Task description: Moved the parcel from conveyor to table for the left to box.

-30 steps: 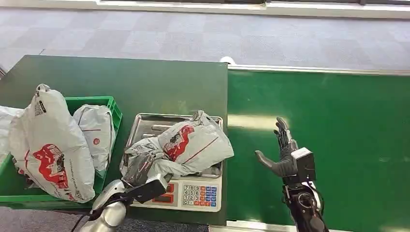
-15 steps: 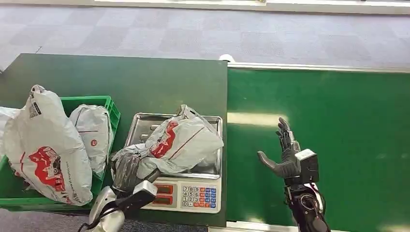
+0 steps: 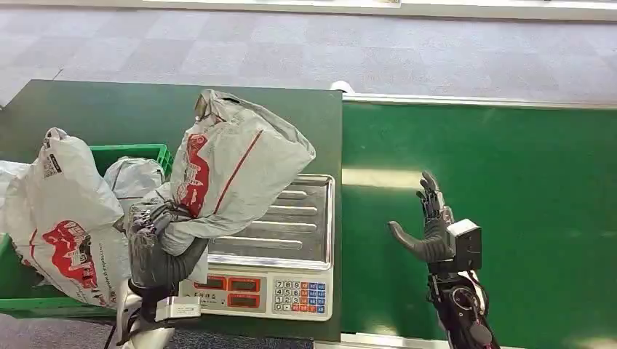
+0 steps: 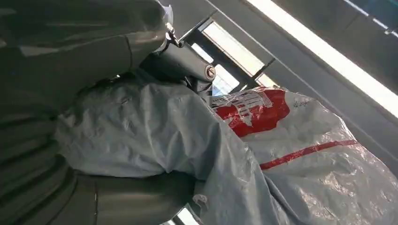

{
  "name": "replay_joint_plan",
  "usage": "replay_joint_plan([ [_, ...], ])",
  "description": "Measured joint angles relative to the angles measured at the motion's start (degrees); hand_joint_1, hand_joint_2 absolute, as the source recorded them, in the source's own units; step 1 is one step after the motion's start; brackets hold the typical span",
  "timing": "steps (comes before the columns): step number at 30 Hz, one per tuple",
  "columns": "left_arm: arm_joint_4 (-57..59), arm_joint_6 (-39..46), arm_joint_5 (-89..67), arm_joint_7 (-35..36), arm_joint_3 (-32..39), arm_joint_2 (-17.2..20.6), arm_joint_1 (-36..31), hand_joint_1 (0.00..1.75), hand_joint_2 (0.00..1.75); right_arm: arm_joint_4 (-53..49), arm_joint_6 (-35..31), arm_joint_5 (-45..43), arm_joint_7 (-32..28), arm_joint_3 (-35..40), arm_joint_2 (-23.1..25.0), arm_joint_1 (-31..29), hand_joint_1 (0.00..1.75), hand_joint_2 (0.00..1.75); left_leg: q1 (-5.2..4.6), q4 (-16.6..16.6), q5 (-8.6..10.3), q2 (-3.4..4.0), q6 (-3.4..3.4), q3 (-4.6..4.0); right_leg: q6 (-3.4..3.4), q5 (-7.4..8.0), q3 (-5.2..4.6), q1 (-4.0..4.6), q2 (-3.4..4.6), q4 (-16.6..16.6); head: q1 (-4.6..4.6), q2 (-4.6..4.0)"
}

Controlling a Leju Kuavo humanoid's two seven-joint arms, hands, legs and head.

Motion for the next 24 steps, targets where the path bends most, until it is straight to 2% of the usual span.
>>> replay_joint_plan([
  [9, -18.2, 0.0, -13.5, 0.0, 5.9, -2.1, 0.8, 1.75, 1.75, 1.2, 0.1, -1.4, -1.5, 0.6, -1.1, -0.1, 0.00, 1.75, 0.00, 0.0, 0.00, 0.02, 0.00, -0.06, 0.00, 0.00, -0.06, 0.00, 0.00, 0.0, 0.00, 0.00],
  [14, -27.5, 0.1, -19.1, 0.0, 13.4, -3.9, -0.4, 1.75, 1.75, 1.6, -1.1, -2.3, -2.2, 0.9, -1.8, 0.6, 0.00, 1.75, 0.00, 0.0, 0.00, 0.01, 0.00, -0.05, 0.00, 0.00, -0.11, 0.00, 0.00, 0.0, 0.02, 0.00],
  [19, -30.5, 0.1, -20.9, 0.0, 21.7, -5.5, -2.2, 1.75, 1.75, -2.3, -3.5, -2.3, -1.7, 0.6, -2.3, 5.5, 0.00, 1.75, 0.00, 0.0, -0.02, 0.12, -0.01, -0.14, 0.00, -0.01, -0.16, 0.01, 0.04, 0.0, 0.00, 0.00],
  [24, -31.4, 0.1, -21.0, 0.0, 24.6, -6.3, -2.6, 1.75, 1.75, -4.2, -3.7, -2.3, -1.4, 0.5, -2.7, 7.3, 0.00, 1.75, 0.00, 0.0, -0.03, 0.19, -0.02, -0.13, 0.00, -0.01, -0.19, 0.00, 0.12, 0.0, 0.02, 0.00],
])
